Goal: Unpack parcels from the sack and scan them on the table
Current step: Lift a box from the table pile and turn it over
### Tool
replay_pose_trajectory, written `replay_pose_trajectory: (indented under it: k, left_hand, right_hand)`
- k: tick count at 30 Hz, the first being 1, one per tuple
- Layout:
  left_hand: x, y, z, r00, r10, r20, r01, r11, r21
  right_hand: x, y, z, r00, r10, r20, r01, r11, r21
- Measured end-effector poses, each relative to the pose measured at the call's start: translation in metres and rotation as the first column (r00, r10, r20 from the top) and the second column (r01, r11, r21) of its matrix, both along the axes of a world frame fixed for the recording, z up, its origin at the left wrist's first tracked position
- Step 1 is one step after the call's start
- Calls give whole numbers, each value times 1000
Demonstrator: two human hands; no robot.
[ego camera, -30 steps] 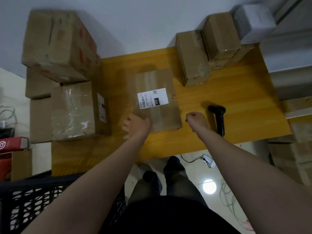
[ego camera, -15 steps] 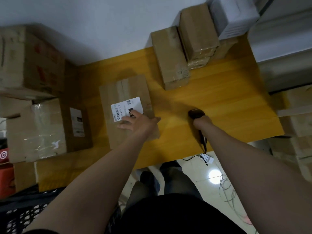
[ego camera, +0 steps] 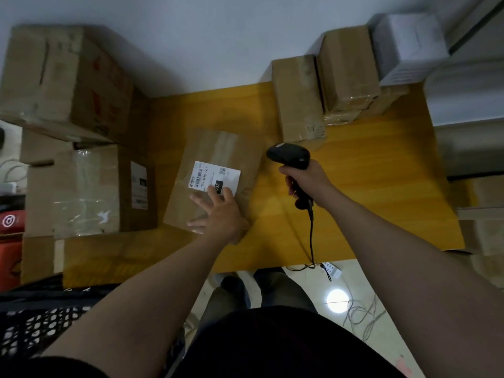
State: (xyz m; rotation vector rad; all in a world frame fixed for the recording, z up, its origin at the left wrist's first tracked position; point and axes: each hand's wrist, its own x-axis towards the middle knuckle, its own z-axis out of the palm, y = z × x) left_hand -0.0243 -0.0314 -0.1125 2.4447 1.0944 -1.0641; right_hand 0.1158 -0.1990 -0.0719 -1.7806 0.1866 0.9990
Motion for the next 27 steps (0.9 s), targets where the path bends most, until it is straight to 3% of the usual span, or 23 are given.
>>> replay_pose_trajectory:
  k: [4, 8, 10, 12, 14, 16, 20, 27]
  left_hand:
    - [-35, 27, 8, 983, -174, 49, 178, 981, -76]
    - [-74, 53, 15, 940, -295, 171, 314, 945, -94]
    - [-83, 68, 26, 939, -208, 273, 267, 942, -205]
    - [-86, 83, 41, 915, 22, 402, 124, 934, -335]
    - [-88, 95, 59, 792, 369, 486, -111, 870, -481]
    - [-92, 105, 74, 678, 559, 477, -260, 790, -555]
    - [-104, 121, 93, 631, 656, 414, -339, 713, -614]
    - [-126, 141, 114, 659, 660, 361, -322, 681, -657]
  right_hand:
    - [-10, 49, 24, 963, 268, 33, -265, 961, -77]
    - [-36, 87, 43, 848, 528, 45, -520, 846, -120]
    - [-48, 101, 51, 818, 573, 49, -560, 813, -159]
    - [-59, 115, 62, 821, 569, 46, -546, 807, -226]
    - [-68, 125, 73, 835, 549, 44, -515, 807, -290]
    - [-76, 131, 83, 848, 528, 51, -486, 811, -324]
    - [-88, 138, 103, 847, 525, 86, -458, 802, -384]
    - [-108, 147, 123, 847, 513, 139, -427, 813, -397]
